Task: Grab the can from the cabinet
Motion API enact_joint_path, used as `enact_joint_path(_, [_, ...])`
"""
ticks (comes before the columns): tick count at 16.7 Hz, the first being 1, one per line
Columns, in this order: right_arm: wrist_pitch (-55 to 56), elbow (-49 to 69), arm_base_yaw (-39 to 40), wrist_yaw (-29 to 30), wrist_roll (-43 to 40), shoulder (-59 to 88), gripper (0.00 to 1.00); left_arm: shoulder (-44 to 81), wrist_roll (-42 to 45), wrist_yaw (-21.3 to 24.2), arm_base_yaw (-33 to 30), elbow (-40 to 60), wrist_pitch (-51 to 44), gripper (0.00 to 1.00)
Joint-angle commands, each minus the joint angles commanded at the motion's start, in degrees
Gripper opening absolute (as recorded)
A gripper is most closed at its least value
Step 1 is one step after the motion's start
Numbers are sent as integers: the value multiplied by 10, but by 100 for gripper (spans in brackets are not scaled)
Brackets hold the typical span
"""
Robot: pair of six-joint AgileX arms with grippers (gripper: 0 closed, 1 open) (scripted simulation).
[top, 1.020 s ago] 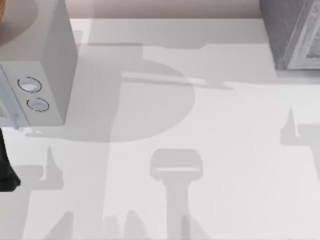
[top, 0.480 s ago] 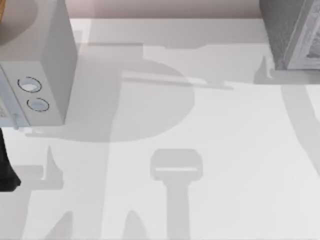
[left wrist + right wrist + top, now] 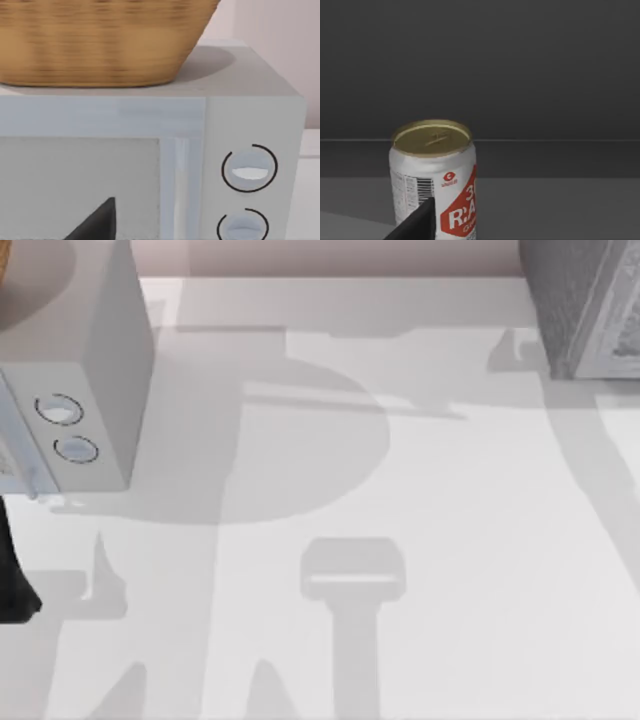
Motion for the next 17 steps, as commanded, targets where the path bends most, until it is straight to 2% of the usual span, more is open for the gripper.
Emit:
enact_joint_path(5, [2,-3,-1,1,0,-2,100,0,0,0,0,0,0,100])
enact_joint_path(13, [78,-71,109,116,-1,4,100,0,0,0,0,0,0,100])
enact_joint_path(17, [81,-73,112,120,-1,2,100,0,0,0,0,0,0,100])
